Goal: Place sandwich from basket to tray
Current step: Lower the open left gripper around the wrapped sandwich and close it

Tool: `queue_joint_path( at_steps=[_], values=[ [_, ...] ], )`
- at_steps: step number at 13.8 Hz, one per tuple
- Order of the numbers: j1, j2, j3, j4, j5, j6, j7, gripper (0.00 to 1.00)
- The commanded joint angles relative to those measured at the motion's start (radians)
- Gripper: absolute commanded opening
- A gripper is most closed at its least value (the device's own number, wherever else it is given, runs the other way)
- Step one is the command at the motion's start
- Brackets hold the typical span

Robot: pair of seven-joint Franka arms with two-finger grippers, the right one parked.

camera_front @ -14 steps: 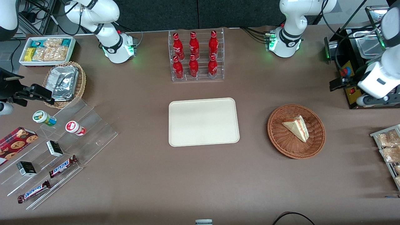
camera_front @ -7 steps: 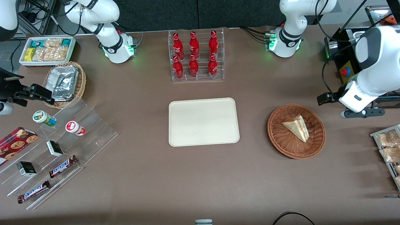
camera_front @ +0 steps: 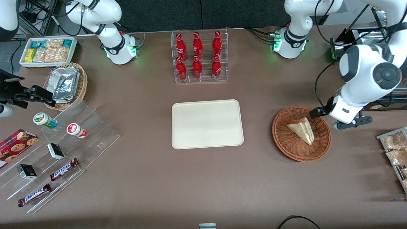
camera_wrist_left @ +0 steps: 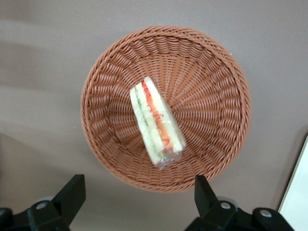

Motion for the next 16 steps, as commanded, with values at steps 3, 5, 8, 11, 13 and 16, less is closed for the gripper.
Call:
queue_joint_path(
  at_steps=[3,5,8,11,13,16],
  values=[
    [0.006,0.054,-0.043,-0.023,0.003,0.120,-0.260,1.00],
    [0.005,0.064,-0.048,-0.061,0.007,0.199,-0.355,1.00],
    [0.005,0.084,-0.046,-0.092,0.012,0.245,-0.418,1.00],
    [0.005,0.107,-0.046,-0.103,0.017,0.248,-0.455,1.00],
    [0.005,0.118,-0.046,-0.109,0.017,0.247,-0.478,1.00],
    [0.006,0.135,-0.046,-0.112,0.018,0.259,-0.487,1.00]
  ],
)
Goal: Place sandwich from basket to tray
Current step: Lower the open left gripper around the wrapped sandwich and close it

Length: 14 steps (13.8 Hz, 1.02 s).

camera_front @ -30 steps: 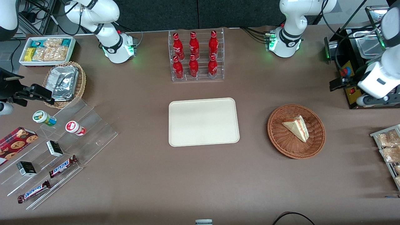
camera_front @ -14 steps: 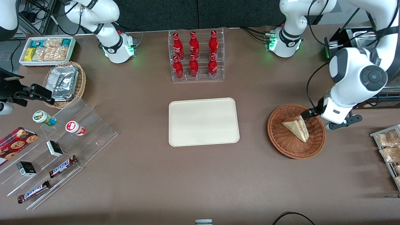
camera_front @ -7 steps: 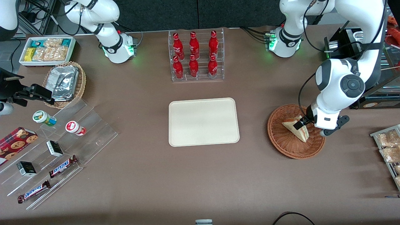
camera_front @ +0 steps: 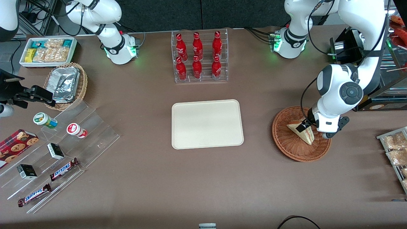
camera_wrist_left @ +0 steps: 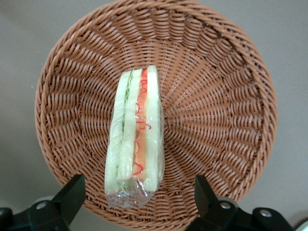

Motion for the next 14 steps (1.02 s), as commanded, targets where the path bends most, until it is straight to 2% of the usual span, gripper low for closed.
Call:
queue_joint_path(
  at_steps=[1,6,8,9,10,11,12,13,14],
  values=[
    [0.007,0.007,-0.006,-0.014,0.018,0.044,-0.030,1.00],
    [0.008,0.042,-0.003,-0.032,0.021,0.085,-0.028,1.00],
    [0.008,0.048,-0.002,-0.034,0.030,0.087,-0.028,0.94],
    [0.010,0.048,0.000,-0.035,0.031,0.087,-0.028,0.82],
    [0.012,0.050,0.001,-0.035,0.031,0.085,-0.031,0.58],
    [0.012,0.051,0.003,-0.035,0.031,0.085,-0.039,0.28],
    [0.013,0.051,0.004,-0.034,0.031,0.085,-0.048,0.06],
    [0.015,0.054,0.004,-0.032,0.031,0.084,-0.048,0.00],
    [0.015,0.065,0.004,-0.027,0.033,0.081,-0.050,0.00]
  ],
)
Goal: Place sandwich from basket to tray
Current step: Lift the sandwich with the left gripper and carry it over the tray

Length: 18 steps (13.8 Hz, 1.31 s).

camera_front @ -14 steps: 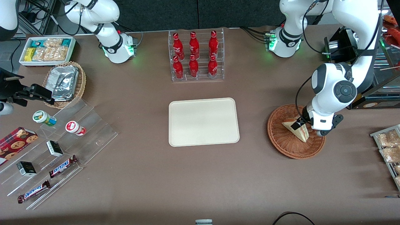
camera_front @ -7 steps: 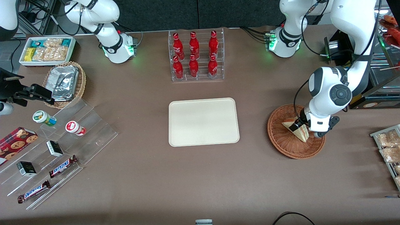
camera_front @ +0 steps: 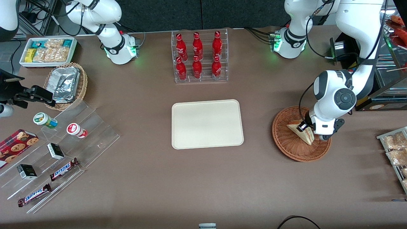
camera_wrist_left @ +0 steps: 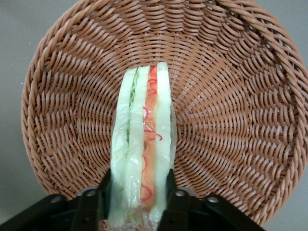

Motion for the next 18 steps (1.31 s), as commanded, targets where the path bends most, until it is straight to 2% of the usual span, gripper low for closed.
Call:
queue_joint_path(
  at_steps=[1,5,8,12,16,18],
  values=[
    [0.008,0.019,-0.005,0.000,0.023,0.012,-0.032,0.00],
    [0.001,0.018,-0.006,0.034,0.023,-0.006,-0.035,0.00],
    [-0.011,0.011,-0.012,0.142,0.024,-0.168,-0.026,0.00],
    [-0.123,0.017,-0.015,0.348,0.021,-0.435,-0.019,0.00],
    [-0.263,0.022,-0.023,0.397,0.000,-0.442,-0.019,0.00],
    [-0.339,0.050,-0.025,0.426,-0.042,-0.411,-0.016,0.00]
  ],
)
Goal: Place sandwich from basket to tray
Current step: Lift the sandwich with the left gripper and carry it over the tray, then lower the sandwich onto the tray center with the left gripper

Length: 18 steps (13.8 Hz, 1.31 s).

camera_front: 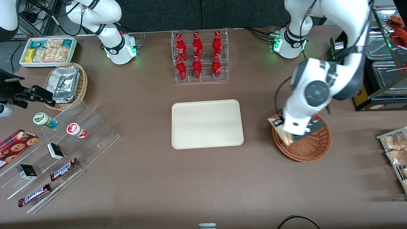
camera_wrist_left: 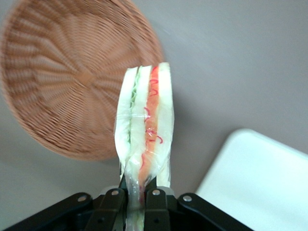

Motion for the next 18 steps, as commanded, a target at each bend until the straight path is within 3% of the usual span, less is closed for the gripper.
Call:
queue_joint_path(
  at_steps=[1,6,9,13,18],
  values=[
    [-0.108,0.049,0.006,0.068,-0.026,0.014,-0.006,0.00],
    [-0.237,0.172,-0.006,0.205,-0.051,0.017,0.023,0.00],
    [-0.266,0.238,-0.028,0.267,-0.052,0.016,0.125,0.00],
    [-0.281,0.333,-0.081,0.357,-0.048,0.014,0.112,0.00],
    [-0.337,0.396,-0.080,0.368,-0.037,0.049,0.086,0.00]
  ],
)
